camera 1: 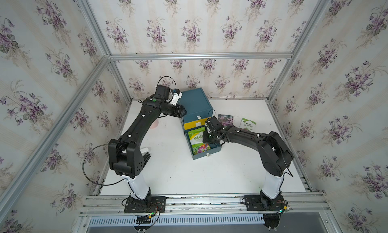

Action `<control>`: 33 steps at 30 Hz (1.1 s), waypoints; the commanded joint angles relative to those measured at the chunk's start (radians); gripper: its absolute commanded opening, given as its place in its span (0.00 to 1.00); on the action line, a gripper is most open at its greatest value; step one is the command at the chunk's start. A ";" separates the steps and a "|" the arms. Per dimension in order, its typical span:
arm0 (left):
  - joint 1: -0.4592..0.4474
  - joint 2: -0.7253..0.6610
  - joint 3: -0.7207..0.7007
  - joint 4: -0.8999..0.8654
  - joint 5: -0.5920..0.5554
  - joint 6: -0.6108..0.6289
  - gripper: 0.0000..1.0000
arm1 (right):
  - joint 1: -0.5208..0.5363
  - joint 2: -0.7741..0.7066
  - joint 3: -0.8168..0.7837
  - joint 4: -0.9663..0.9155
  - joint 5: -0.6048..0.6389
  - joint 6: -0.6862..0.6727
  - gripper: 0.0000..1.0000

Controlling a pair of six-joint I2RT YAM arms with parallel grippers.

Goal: Take the seed bags out of the drawer
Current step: Pick up the seed packet from the drawer, then place the seed packet at the center of the board.

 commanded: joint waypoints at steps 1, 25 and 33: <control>0.000 0.004 -0.010 -0.117 -0.063 0.033 0.68 | -0.005 -0.024 0.005 -0.018 0.005 0.009 0.00; 0.000 0.028 0.011 -0.121 -0.061 0.032 0.68 | -0.070 -0.183 -0.024 -0.073 0.000 0.020 0.00; -0.001 0.028 0.008 -0.121 -0.059 0.032 0.68 | -0.130 -0.299 -0.078 -0.121 -0.002 0.030 0.00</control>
